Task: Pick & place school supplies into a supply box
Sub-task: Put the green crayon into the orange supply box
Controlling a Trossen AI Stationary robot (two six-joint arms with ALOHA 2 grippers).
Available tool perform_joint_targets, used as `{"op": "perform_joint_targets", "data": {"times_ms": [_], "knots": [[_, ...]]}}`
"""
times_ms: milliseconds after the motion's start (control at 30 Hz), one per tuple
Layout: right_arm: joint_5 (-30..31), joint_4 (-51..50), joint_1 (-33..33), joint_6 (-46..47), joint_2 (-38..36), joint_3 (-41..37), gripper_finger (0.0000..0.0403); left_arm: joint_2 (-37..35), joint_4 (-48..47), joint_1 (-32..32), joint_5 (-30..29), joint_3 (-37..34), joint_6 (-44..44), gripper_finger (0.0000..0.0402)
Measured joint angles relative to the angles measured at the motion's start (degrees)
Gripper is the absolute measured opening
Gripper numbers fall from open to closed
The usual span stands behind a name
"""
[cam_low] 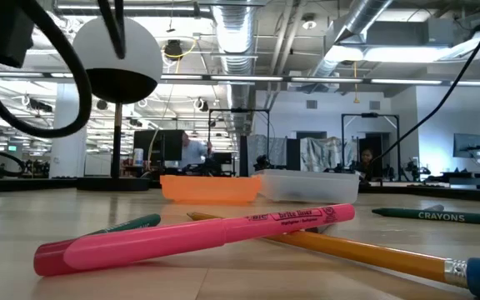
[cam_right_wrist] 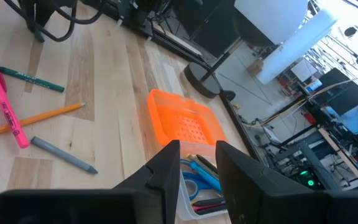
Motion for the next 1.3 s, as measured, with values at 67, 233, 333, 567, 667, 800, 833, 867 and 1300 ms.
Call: {"op": "perform_joint_targets", "data": {"times_ms": [67, 233, 333, 567, 667, 800, 833, 867, 1300], "knots": [[0.0, 0.0, 0.0, 0.0, 0.0, 0.0, 0.0097, 0.0, -0.1, 0.1, -0.3, 0.0, 0.2, 0.0027], [0.0, 0.0, 0.0, 0.0, 0.0, 0.0, 0.0097, 0.0, 0.0, 0.5, 0.0, 0.0, 4.1, 0.0019], [0.0, 0.0, 0.0, 0.0, 0.0, 0.0, 0.0097, 0.3, -1.5, 0.6, 0.1, 1.1, 5.6, 0.0015], [0.0, 0.0, 0.0, 0.0, 0.0, 0.0, 0.0097, 1.4, -10.4, 1.5, -8.9, 6.7, 5.6, 0.0016], [0.0, 0.0, -0.2, 0.0, 0.0, 0.0, 0.0097, 0.9, -12.0, 2.4, -14.2, 9.5, 4.6, 0.0016], [0.0, 0.0, -0.4, 0.0, 0.0, 0.0, 0.0097, 0.9, -15.3, 4.7, -19.8, 11.4, 3.3, 0.0017], [0.0, 0.0, -0.6, 0.0, 0.0, 0.0, 0.0097, 0.8, -15.7, 5.8, -21.6, 11.9, 3.4, 0.0017], [0.0, 0.0, -0.8, 0.0, 0.0, 0.0, 0.0097, 0.7, -16.3, 7.0, -23.1, 12.4, 3.6, 0.0017], [-0.1, 0.0, -1.5, 0.0, 0.0, 0.0, 0.0097, 0.3, -7.7, 25.1, -26.9, 19.6, 30.9, 0.0018]]}}
